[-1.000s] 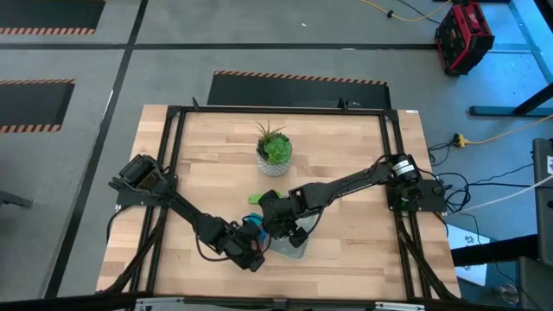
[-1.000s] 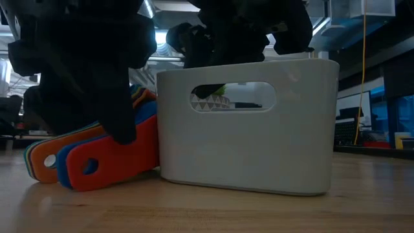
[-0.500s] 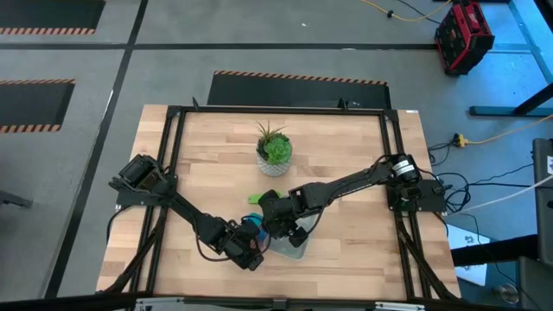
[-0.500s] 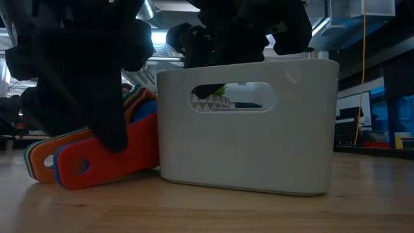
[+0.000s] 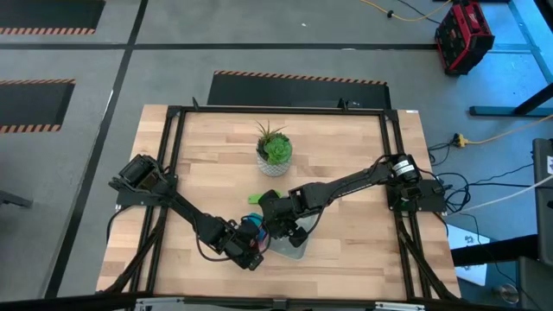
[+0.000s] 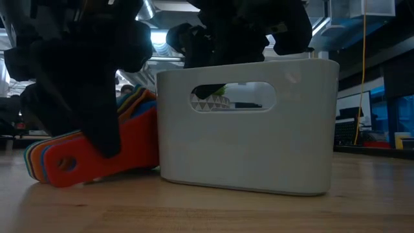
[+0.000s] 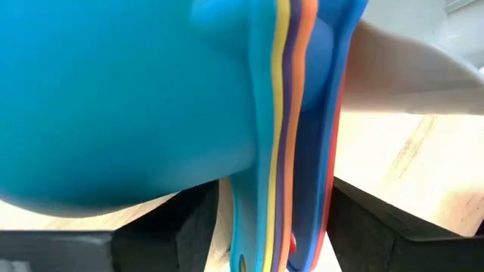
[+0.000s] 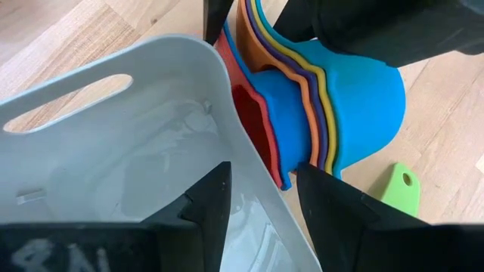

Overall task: Nest measuring cups in basket
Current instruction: Adjust the stacked measuring cups on the table

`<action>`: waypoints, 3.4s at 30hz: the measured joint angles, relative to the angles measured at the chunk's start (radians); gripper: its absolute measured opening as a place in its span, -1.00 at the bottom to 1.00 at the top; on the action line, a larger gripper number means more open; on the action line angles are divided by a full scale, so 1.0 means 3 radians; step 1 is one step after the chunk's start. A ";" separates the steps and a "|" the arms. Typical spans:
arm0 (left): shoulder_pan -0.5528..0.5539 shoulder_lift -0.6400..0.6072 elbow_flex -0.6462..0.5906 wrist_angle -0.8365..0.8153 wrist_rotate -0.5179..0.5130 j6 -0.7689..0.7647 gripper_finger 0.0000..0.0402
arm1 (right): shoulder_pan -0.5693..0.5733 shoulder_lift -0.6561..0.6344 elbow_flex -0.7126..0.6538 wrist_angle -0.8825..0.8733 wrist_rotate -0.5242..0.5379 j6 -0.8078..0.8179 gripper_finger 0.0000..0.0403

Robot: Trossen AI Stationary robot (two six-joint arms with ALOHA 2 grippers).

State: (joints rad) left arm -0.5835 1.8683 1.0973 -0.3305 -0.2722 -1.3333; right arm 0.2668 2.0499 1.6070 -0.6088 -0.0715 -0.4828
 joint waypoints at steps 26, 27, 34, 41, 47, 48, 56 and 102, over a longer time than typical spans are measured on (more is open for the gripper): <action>0.0003 -0.0013 0.0006 0.0013 0.0061 0.0009 -0.66 | 0.0003 -0.0638 0.0000 -0.0522 0.0301 0.0114 -0.22; 0.0004 -0.0028 0.0005 0.0003 0.0082 0.0013 -0.66 | 0.0003 -0.0663 0.0000 -0.0578 0.0298 0.0131 -0.22; 0.0001 -0.0377 -0.0003 -0.0201 0.0353 0.0252 -0.66 | 0.0003 -0.0745 -0.0168 -0.0658 0.0333 0.0277 -0.22; 0.0040 -0.0926 -0.0004 -0.0412 0.0709 0.1032 -0.66 | 0.0004 -0.0755 -0.0243 -0.0671 0.0533 0.0286 -0.22; 0.0296 -0.1449 -0.0110 -0.0654 0.1143 0.1467 -0.66 | -0.0002 -0.0755 -0.0243 -0.0623 0.0532 0.0284 -0.22; 0.0357 -0.1545 -0.0183 -0.0620 0.1264 0.1518 -0.66 | -0.0007 -0.0755 -0.0243 -0.0624 0.0532 0.0283 -0.22; 0.0850 -0.2318 -0.1303 0.0199 0.2129 0.1493 -0.66 | -0.0081 -0.0755 -0.0243 -0.0520 0.0528 0.0276 -0.22; 0.0974 -0.0734 -0.2632 0.4234 0.2438 0.0567 -0.63 | -0.0749 -0.0748 -0.0253 0.0045 0.0256 0.0498 -0.22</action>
State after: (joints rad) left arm -0.2913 1.6482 0.3077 0.9398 0.4591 -1.1633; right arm 0.0422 1.8255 1.5311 -0.5953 0.0051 -0.3334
